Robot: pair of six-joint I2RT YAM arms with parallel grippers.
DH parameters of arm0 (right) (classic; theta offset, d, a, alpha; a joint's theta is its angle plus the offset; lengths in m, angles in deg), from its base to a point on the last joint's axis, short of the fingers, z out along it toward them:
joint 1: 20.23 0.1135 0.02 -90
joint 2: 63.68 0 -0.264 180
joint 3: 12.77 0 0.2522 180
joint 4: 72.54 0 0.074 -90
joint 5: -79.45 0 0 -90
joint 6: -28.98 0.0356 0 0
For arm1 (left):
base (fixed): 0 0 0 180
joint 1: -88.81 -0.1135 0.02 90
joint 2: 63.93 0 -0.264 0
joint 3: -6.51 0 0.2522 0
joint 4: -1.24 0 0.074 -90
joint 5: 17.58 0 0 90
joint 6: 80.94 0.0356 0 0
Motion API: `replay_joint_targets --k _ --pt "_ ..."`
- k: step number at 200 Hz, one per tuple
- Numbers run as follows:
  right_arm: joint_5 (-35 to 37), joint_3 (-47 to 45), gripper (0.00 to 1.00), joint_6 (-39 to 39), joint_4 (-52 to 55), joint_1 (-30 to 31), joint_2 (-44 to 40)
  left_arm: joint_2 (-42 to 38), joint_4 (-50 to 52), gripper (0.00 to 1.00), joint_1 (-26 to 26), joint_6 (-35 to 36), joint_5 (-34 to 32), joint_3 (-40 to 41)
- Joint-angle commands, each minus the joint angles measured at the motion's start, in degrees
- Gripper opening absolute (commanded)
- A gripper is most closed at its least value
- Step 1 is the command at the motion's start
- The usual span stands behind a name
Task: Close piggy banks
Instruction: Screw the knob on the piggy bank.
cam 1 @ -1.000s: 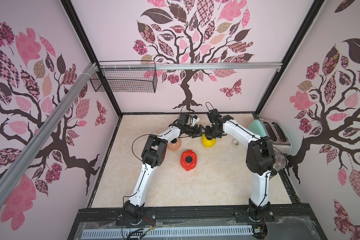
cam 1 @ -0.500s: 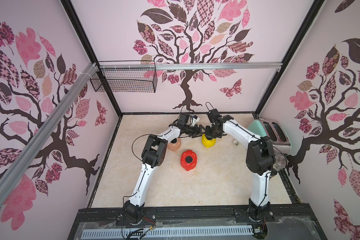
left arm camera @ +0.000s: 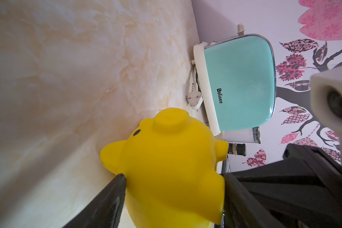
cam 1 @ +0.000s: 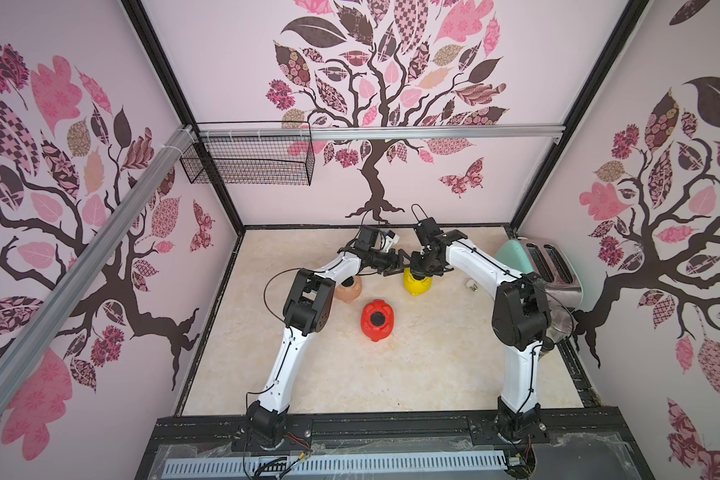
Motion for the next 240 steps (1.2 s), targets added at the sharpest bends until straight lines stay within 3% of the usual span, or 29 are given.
replay_joint_targets --k 1,177,240 --pt "0.87 -0.48 0.08 0.29 0.85 -0.45 -2.29 1.91 2.62 0.77 1.02 0.08 0.71 0.78" --pt "0.72 -0.83 0.15 -1.02 1.64 -0.27 -5.82 1.85 2.71 0.77 0.94 0.17 0.71 0.90" --pt "0.63 -5.89 0.17 -6.16 -4.99 -0.33 -13.83 1.91 2.61 0.77 0.94 0.17 0.78 0.89"
